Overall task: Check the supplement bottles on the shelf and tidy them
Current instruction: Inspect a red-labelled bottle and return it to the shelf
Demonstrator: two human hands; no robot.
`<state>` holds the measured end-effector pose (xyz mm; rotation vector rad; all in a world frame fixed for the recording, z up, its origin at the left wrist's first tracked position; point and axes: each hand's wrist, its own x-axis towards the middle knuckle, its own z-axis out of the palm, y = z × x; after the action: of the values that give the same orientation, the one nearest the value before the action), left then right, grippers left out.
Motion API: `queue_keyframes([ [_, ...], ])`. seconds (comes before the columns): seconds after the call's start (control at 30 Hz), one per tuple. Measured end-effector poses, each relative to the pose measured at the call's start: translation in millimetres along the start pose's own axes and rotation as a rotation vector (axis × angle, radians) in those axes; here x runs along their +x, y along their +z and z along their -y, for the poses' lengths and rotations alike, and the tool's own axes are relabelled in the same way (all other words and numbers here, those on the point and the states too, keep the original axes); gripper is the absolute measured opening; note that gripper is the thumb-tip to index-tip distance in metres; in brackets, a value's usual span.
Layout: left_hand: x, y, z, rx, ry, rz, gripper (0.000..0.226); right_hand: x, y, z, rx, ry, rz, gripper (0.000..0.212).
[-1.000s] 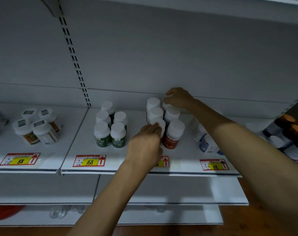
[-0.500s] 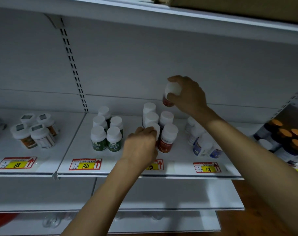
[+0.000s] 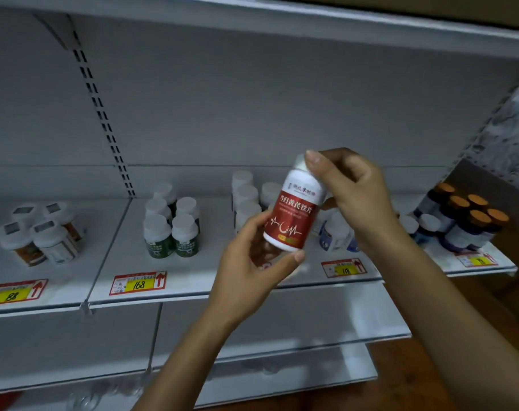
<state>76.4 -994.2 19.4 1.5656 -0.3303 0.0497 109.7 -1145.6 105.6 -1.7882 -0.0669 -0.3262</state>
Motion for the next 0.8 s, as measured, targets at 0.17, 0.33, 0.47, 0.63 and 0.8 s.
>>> queue_keyframes([
  [0.17,-11,3,-2,-0.395,-0.236,0.088,0.05,-11,-4,-7,0.221,0.178,0.108,0.025],
  [0.33,-20,0,-5,-0.816,-0.421,0.232,0.073,-20,-7,-9,0.265,0.183,0.135,0.019],
  [0.47,-28,0,-3,-0.996,-0.441,0.361,0.072,-27,-3,-11,0.138,0.105,0.095,0.009],
  [0.63,-32,1,-5,-0.989,-0.446,0.349,0.072,-35,1,-9,0.093,0.059,0.068,0.011],
  [0.8,-33,-1,-9,-0.935,-0.455,0.259,0.069,-44,7,-11,0.114,0.038,0.091,0.036],
])
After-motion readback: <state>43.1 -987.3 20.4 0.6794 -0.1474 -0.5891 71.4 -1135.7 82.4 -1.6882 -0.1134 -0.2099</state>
